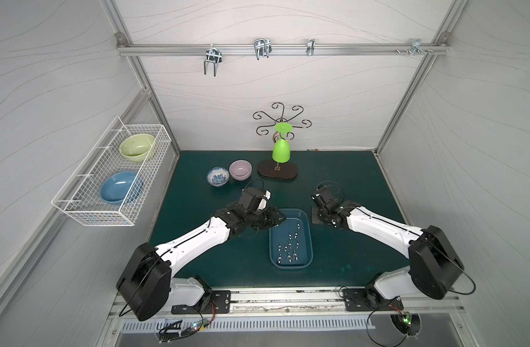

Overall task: Take out the wing nut from the storage box
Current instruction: Place the wing nut at the center of the board.

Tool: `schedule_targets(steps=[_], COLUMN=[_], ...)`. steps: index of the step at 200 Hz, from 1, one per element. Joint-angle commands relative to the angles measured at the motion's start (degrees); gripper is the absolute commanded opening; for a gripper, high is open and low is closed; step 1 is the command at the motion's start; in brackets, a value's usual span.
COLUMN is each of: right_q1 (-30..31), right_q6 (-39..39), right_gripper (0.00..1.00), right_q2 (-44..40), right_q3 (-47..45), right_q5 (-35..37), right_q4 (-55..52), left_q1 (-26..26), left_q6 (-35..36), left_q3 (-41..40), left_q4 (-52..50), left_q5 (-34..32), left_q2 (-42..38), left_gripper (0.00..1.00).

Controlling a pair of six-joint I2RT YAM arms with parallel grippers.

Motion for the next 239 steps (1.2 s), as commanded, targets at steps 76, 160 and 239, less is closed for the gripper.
schedule_targets(steps=[76, 160, 239], right_q1=[-1.6, -1.3, -0.2], right_q6=[2.3, 2.4, 1.3], right_gripper=[0.0, 0.02, 0.22], right_q2=[0.5, 4.1, -2.0], right_q3=[-8.3, -8.5, -7.6], right_q5=[-3.4, -3.3, -2.5], right_q4=[0.9, 3.3, -0.5], left_q1=[-7.7, -9.6, -9.7], left_q6=[-2.6, -4.4, -5.0], left_q3=[8.5, 9.8, 9.2], left_q4=[10.3, 13.4, 12.6], left_q5=[3.0, 5.2, 4.1], left_q2=[14.7, 19.3, 17.3], left_gripper=[0.52, 0.52, 0.52])
